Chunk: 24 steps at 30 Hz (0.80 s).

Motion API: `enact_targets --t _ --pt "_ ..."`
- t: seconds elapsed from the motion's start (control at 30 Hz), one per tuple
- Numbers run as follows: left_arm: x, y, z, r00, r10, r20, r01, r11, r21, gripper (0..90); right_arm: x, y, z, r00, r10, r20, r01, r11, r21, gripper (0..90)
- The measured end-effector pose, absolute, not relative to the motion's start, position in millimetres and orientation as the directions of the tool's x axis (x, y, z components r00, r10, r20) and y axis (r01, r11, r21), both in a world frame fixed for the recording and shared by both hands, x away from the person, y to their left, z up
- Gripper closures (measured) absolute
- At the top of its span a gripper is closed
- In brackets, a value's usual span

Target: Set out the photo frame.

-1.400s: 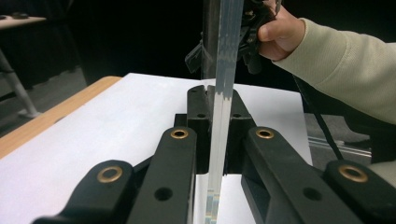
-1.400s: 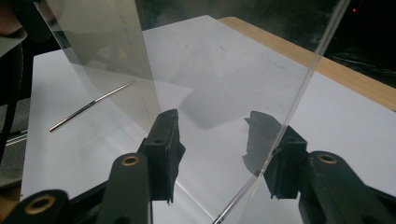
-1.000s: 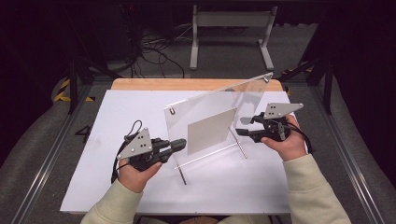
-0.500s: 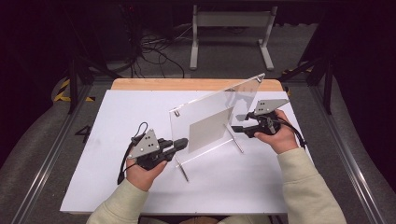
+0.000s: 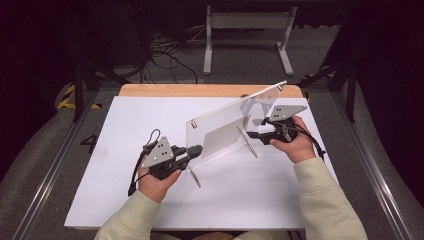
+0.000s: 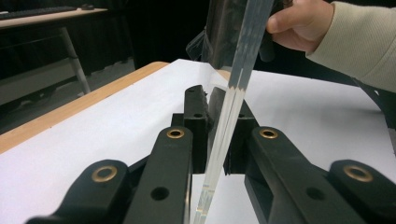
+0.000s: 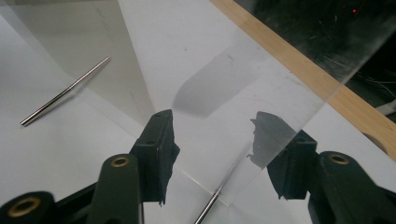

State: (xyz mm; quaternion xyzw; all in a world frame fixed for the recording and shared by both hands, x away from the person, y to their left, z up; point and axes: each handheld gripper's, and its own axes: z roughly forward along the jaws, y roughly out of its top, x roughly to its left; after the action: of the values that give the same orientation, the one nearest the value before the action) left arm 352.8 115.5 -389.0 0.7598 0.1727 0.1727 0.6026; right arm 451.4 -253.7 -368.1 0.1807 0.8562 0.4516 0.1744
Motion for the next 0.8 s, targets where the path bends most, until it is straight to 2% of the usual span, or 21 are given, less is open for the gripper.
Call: enact_targets --t 0.37,0.6,0.8 --pt "346.3 111.4 -386.6 0.873 0.487 0.033 0.091 -0.229 0.969 81.9 443.4 -256.1 -375.1 -0.853 0.507 -0.122 0.16 0.478 0.864 42.7" --pt "335.3 102.7 -382.5 0.842 0.539 -0.022 0.166 -0.219 0.961 80.6 415.7 -277.0 -381.1 -0.774 0.627 -0.088 0.204 0.379 0.902 39.5" --pt "326.0 97.3 -379.6 0.829 0.559 -0.031 0.194 -0.234 0.953 79.6 386.1 -291.4 -386.5 -0.759 0.649 -0.058 0.21 0.327 0.922 39.1"
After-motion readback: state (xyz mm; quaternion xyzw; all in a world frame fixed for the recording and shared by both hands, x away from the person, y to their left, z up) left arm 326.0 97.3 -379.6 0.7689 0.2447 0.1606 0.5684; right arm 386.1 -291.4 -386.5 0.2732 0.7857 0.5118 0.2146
